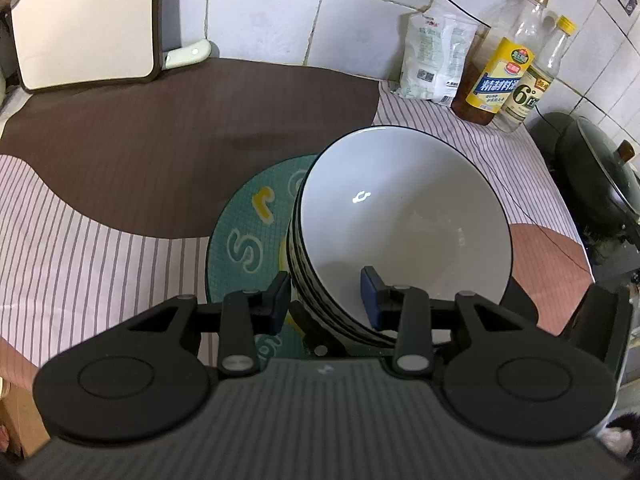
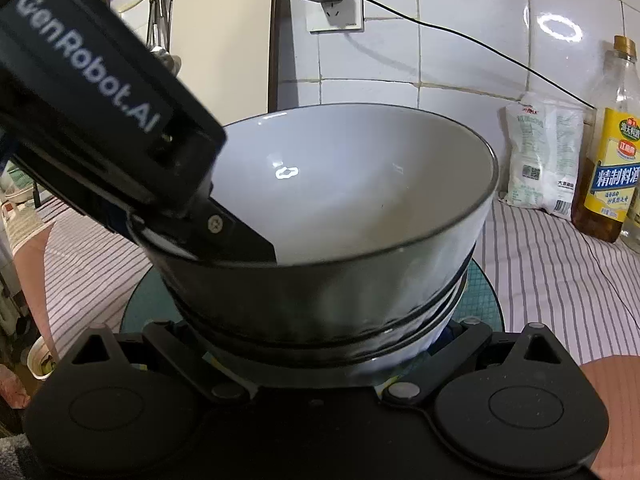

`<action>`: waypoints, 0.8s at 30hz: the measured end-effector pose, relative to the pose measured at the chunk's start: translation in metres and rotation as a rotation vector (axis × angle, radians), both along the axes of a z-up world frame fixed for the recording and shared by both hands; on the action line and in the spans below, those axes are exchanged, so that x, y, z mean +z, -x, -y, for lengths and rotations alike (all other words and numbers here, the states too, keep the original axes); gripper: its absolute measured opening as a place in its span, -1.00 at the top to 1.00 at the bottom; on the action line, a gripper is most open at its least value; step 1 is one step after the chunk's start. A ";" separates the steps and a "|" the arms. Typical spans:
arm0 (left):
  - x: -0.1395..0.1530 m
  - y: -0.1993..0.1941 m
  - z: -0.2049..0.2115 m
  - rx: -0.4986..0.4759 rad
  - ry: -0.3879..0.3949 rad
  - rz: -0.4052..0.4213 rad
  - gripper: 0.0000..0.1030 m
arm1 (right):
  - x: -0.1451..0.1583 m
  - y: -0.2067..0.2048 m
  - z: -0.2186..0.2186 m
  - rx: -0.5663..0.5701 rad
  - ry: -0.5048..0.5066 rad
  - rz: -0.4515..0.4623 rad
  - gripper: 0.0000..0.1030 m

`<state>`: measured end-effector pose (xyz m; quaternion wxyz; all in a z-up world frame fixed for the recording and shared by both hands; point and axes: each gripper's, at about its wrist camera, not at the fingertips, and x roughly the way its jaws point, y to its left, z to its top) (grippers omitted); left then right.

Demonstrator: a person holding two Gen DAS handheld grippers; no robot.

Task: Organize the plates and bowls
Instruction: 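Lower the bowl stack onto the blue fried-egg plate with both grippers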

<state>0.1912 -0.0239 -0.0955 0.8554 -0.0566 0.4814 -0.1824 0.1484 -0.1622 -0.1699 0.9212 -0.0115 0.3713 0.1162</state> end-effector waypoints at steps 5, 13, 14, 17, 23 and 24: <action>0.000 -0.002 0.001 0.008 -0.003 -0.017 0.29 | 0.001 -0.008 0.002 0.002 0.005 -0.022 -0.97; 0.000 -0.003 0.007 0.014 -0.033 -0.008 0.27 | 0.006 0.000 0.002 0.031 0.067 -0.041 -1.00; 0.000 -0.004 0.006 0.023 -0.028 -0.010 0.27 | 0.008 0.004 0.002 0.037 0.078 -0.044 -1.00; 0.006 -0.003 0.003 0.033 -0.025 0.012 0.26 | 0.018 0.020 0.004 0.039 0.108 -0.034 -1.00; 0.032 0.008 -0.001 0.037 -0.024 0.074 0.06 | 0.045 0.038 0.011 0.007 0.090 -0.105 -1.00; 0.037 0.010 -0.002 0.039 -0.019 0.081 0.00 | 0.049 0.040 0.014 -0.008 0.072 -0.118 -1.00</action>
